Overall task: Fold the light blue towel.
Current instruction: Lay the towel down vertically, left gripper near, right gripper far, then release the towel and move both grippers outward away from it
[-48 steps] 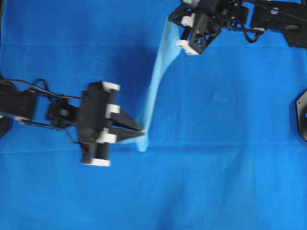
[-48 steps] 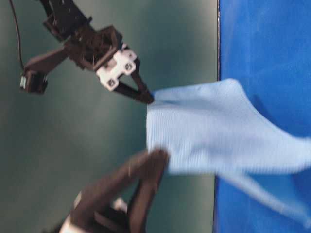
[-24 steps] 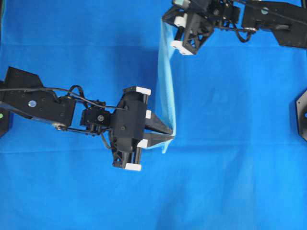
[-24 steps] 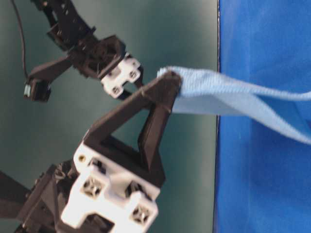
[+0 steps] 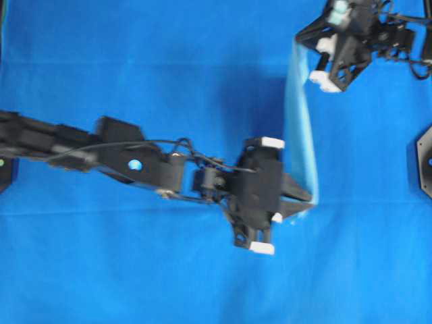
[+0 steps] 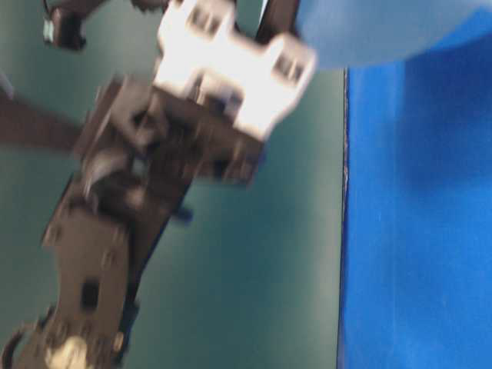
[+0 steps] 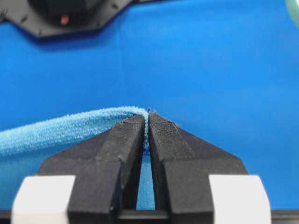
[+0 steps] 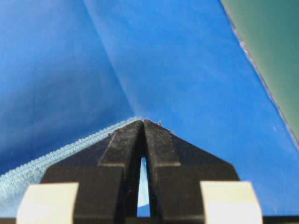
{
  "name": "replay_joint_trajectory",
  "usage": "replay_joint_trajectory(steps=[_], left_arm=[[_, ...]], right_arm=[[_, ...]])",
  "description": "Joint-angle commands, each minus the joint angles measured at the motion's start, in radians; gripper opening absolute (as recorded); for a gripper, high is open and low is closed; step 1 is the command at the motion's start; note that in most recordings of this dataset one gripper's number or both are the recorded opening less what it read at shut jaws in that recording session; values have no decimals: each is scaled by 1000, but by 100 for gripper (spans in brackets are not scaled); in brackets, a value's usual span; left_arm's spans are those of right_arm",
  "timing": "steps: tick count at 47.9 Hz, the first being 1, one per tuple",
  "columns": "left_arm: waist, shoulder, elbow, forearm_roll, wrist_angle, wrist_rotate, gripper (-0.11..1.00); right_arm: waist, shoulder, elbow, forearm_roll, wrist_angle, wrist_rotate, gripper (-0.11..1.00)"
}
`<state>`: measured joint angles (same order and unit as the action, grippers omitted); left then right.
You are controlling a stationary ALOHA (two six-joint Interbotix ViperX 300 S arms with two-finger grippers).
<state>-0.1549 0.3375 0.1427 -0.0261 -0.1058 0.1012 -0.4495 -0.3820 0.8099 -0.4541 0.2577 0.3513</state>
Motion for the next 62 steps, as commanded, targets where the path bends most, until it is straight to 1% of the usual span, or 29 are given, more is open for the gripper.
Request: replay_joint_trajectory(steps=[1,6,13,20,29,35,39,43,50,62], left_arm=[[-14,11,-74,3,-14,15,3],[-12,23,-77,3,-14,15,3],[-12,18,-28,3,-55,14,3],[-14,-21,72,2,-158,8,3],[-18,-86,238,0,-255,-17,3],[-31,-130,356,-2,-299,-66,3],[-41,-156,417,-2,-310,-114,3],[-51,-170,456,-2,-310,-152,3],[-57,-186,492,-2,-305,-193,3],[-55,-183,488,-2,-281,-193,3]], right_arm=[[-18,-41,3,-6,0,-3,2],[-18,-23,5,-6,-5,-5,2],[-18,60,-31,-6,-31,-6,2],[-18,172,-94,-6,-71,-8,2],[-11,313,-186,-6,-133,-6,2],[11,379,-239,-6,-163,-5,2],[29,414,-273,-6,-169,-5,2],[43,433,-290,-6,-169,-6,2],[54,446,-298,-6,-176,-6,2],[54,446,-291,-6,-173,-6,2]])
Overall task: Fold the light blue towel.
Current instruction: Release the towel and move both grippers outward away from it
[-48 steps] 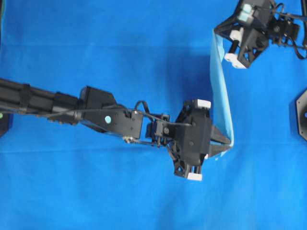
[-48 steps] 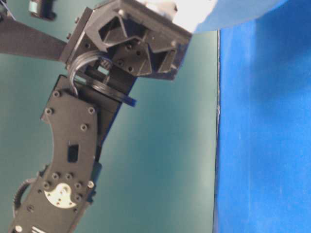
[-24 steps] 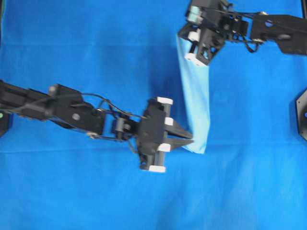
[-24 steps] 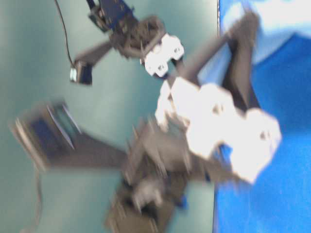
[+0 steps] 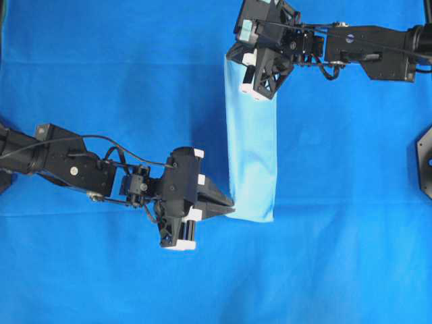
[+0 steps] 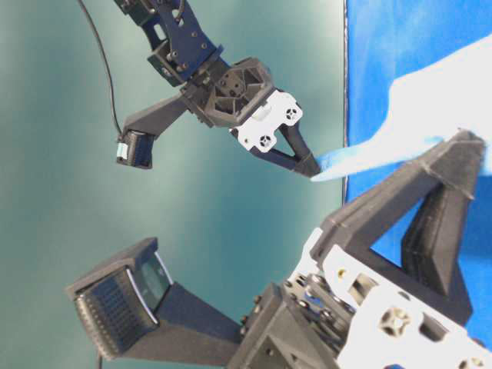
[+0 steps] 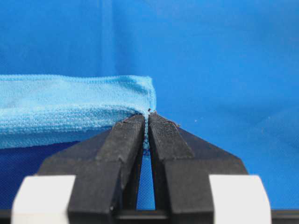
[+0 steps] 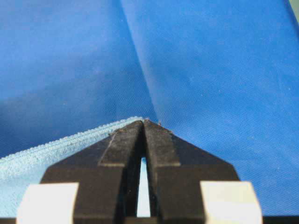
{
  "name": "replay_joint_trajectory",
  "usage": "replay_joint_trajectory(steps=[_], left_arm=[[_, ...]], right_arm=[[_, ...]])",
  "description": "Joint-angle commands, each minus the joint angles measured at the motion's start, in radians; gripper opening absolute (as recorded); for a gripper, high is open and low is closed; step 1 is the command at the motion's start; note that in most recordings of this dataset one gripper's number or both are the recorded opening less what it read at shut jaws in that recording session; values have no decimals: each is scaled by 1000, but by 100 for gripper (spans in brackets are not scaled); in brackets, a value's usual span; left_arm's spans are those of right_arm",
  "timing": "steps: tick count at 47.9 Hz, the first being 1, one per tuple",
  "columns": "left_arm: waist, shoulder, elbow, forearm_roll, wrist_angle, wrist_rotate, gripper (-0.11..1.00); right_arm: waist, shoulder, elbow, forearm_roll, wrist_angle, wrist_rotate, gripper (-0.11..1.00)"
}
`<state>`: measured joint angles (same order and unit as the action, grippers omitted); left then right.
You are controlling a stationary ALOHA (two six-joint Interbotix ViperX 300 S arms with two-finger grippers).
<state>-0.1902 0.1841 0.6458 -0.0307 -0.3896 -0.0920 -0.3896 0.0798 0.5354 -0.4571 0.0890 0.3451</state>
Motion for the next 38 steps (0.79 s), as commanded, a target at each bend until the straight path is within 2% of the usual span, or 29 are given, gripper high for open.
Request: replay_joint_trajectory(steps=[1,14,16,19,21,26,28,30,32,38], left_arm=[[-18,-29,-17,3,9,0,3],[-12,-29,-20,2,41,-3,4],[-12,-29,-20,2,41,-2,8],[-12,-29,-20,3,41,-2,24],[-12,-32,-20,3,43,0,37],[-12,-46,-18,3,60,11,68],[-8,-55,-18,3,78,12,74],[-3,-69,-20,3,101,11,74],[2,-86,-20,3,130,11,72],[14,-164,-21,3,221,15,70]], right_arm=[[-6,-14,-15,-3,-5,0,2],[-6,0,2,-2,-29,2,2],[-6,0,3,-2,-32,2,2],[-6,0,3,-2,-31,2,3],[-6,0,3,-3,-31,-2,11],[-3,0,2,-6,-28,-6,42],[-3,-2,2,-9,-28,-9,55],[-2,-6,3,-11,-26,-14,63],[-3,-11,8,-11,-26,-17,67],[3,-44,14,-11,-18,-18,58]])
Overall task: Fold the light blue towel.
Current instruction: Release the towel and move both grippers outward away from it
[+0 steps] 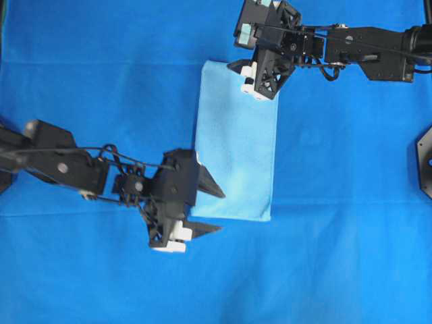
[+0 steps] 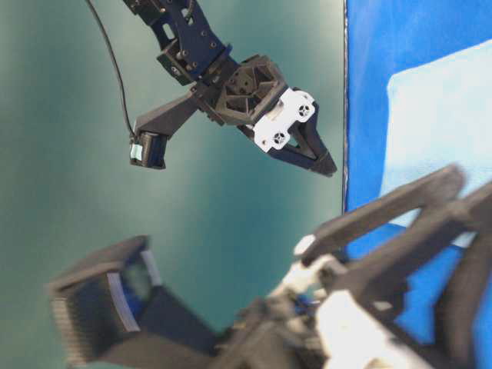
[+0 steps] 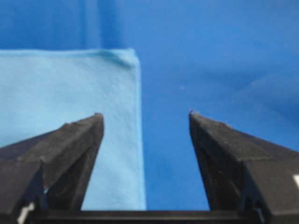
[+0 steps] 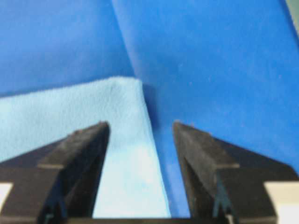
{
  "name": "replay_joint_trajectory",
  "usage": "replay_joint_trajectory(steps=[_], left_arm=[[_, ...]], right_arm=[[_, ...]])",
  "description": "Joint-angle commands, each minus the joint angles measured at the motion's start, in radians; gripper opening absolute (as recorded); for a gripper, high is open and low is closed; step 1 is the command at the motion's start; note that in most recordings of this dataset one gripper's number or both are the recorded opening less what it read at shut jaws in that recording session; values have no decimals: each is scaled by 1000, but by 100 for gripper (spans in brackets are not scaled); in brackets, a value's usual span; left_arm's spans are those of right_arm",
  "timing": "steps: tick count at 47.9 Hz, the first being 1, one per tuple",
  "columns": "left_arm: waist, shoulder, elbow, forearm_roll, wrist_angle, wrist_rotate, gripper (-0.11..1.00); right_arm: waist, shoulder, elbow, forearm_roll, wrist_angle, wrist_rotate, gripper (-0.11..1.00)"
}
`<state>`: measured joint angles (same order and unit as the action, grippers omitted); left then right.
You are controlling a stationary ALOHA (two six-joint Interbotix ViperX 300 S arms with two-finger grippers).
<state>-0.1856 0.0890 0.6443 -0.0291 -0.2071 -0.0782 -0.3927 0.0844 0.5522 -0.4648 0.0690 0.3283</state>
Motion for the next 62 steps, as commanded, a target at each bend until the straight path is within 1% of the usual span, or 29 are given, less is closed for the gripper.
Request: replay_joint_trajectory(steps=[1,6,10,13,17,22,26,32,38,44,55,62], left_arm=[[11,-83,-18,2,51,3,70],[21,-150,-6,3,97,8,69],[44,-201,15,5,106,9,69],[72,-239,38,6,104,14,69],[117,-287,80,6,95,40,69],[186,-345,150,8,38,87,69],[233,-390,201,6,-17,107,68],[308,-436,268,6,-94,110,68],[344,-436,310,6,-147,109,68],[345,-410,308,6,-155,107,68],[345,-396,296,6,-155,110,68],[356,-376,278,6,-155,117,68]], right_arm=[[6,-58,-2,-3,5,-2,59],[23,-120,28,-5,12,-3,60],[35,-179,61,-6,12,-3,60],[48,-229,94,-6,8,0,61],[60,-299,147,-6,-11,8,61],[80,-387,225,-2,-55,21,61],[94,-459,291,8,-97,32,61],[103,-561,391,26,-133,63,61],[103,-607,456,34,-164,95,60],[103,-612,469,34,-167,114,60],[101,-600,459,34,-167,112,60],[74,-548,428,34,-158,117,60]])
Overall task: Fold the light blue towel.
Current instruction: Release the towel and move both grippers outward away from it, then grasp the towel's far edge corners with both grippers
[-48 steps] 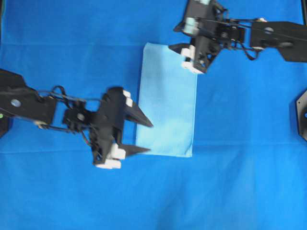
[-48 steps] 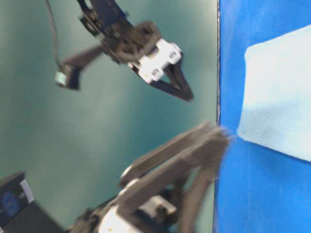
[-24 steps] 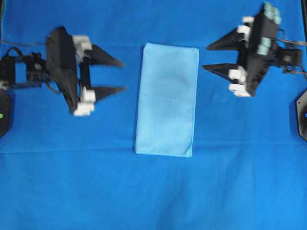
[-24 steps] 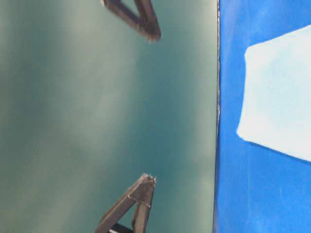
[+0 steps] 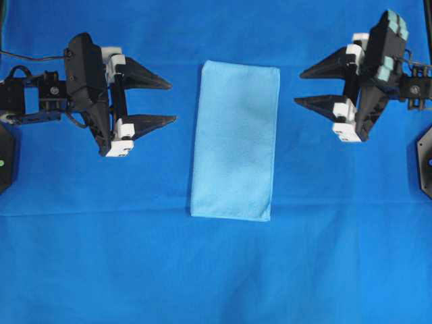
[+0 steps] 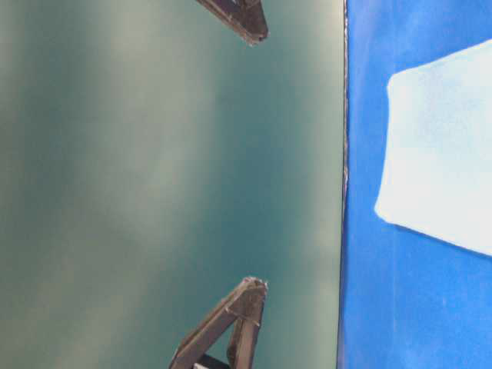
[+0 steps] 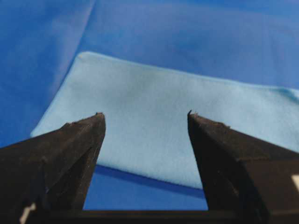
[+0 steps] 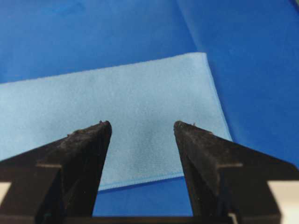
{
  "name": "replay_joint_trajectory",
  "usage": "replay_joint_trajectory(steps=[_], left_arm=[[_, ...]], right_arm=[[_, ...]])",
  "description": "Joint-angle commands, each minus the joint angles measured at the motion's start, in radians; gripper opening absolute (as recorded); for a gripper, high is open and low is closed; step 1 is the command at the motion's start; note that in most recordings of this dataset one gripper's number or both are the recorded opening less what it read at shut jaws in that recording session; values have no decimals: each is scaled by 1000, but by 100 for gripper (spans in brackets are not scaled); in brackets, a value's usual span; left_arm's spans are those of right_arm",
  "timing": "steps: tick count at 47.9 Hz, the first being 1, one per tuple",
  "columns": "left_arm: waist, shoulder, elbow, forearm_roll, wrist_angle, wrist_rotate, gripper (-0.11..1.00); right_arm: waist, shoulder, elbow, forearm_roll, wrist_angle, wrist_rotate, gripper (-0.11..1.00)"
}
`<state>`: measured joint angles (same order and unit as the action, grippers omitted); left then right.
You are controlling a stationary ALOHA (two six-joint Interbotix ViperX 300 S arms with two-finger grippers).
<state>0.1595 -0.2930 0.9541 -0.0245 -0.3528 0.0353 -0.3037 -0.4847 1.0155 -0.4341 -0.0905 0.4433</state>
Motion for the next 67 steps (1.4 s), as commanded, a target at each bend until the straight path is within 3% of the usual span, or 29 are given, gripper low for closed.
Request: replay_joint_trajectory(steps=[1,17,32,44,56,61,67], left_arm=[[15,11,-38,2,-9,3,68],[140,239,-166,2,-9,8,69],[227,491,-287,2,-23,6,69],[275,638,-354,2,-29,6,69],[282,657,-350,2,-21,6,66],[282,652,-330,2,-17,6,56],[281,644,-310,2,-17,9,27]], right_arm=[[-23,41,-46,3,8,0,60],[-130,295,-196,-37,124,-12,60],[-201,528,-255,-43,72,-14,60],[-236,632,-278,-44,9,-15,60],[-236,667,-296,-44,18,-15,59],[-236,667,-296,-44,32,-17,45],[-236,664,-293,-48,54,-18,11]])
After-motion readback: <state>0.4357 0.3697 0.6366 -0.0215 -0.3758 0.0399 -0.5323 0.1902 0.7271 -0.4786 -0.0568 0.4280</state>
